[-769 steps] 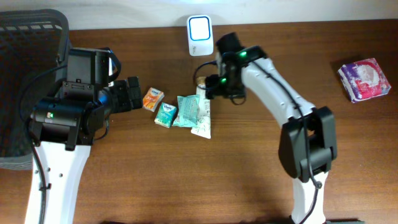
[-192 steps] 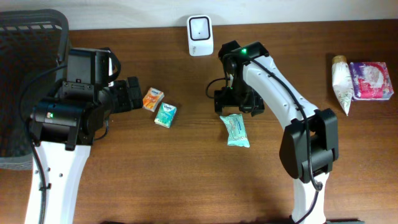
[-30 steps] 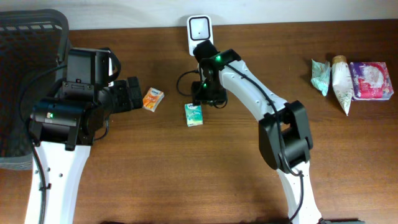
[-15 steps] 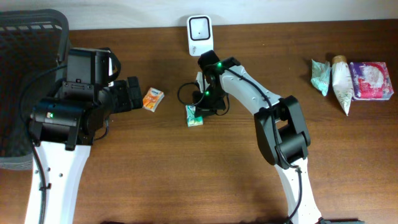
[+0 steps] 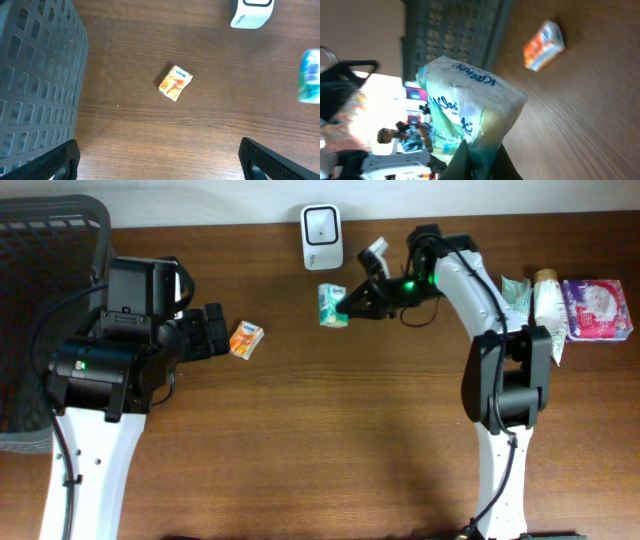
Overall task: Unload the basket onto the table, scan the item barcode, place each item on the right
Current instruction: 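Hold the teal tissue pack up in front of the scanner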
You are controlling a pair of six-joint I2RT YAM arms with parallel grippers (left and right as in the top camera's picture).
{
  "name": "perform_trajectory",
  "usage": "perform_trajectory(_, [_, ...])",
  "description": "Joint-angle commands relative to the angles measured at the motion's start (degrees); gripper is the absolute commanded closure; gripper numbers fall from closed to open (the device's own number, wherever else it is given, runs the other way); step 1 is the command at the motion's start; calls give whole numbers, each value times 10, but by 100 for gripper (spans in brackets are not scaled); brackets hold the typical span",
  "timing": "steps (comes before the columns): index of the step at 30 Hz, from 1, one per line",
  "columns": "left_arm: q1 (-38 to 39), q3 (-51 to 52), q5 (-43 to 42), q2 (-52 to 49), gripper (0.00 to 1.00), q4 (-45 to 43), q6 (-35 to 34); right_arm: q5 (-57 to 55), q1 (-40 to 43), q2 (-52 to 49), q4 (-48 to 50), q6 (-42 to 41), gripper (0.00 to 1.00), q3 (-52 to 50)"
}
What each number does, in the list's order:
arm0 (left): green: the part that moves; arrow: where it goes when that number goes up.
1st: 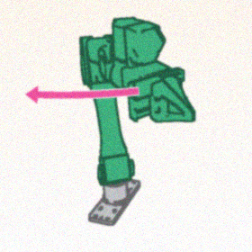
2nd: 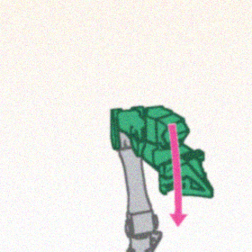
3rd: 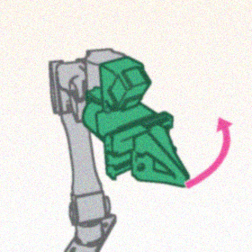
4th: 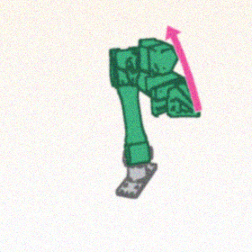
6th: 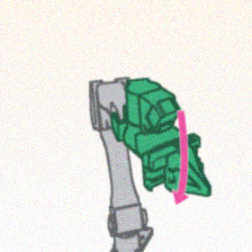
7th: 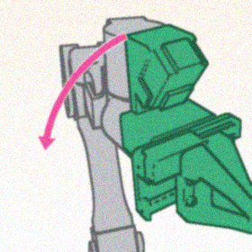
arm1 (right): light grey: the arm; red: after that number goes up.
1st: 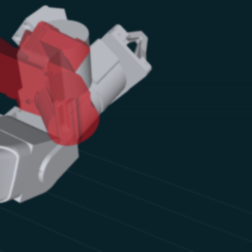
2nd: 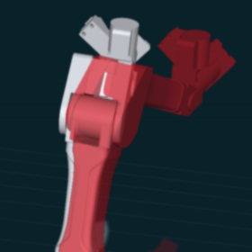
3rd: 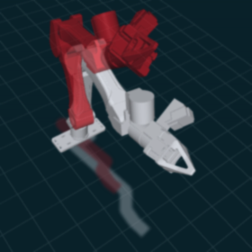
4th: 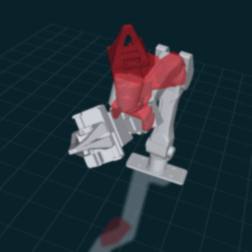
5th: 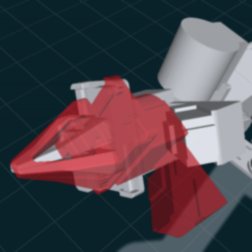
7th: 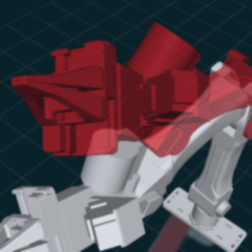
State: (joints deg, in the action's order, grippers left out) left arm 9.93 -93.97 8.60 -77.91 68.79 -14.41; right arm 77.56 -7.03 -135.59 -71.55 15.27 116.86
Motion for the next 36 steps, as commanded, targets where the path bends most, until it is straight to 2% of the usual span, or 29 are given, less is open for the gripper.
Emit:
perform_trajectory(1, [-3, -5, 2, 1, 1, -1, -3, 113, 14, 22, 21, 21, 96, 10])
perform_trajectory(11, [-3, -5, 2, 1, 1, -1, -3, 114, -5, 30, 36, 100, 96, 12])
perform_trajectory(17, [-3, -5, 2, 1, 1, -1, -3, 52, -5, 34, 34, 131, 96, 12])
perform_trajectory(36, [-3, -5, 2, 1, 1, -1, -3, 40, -5, 34, 34, 132, 96, 12])
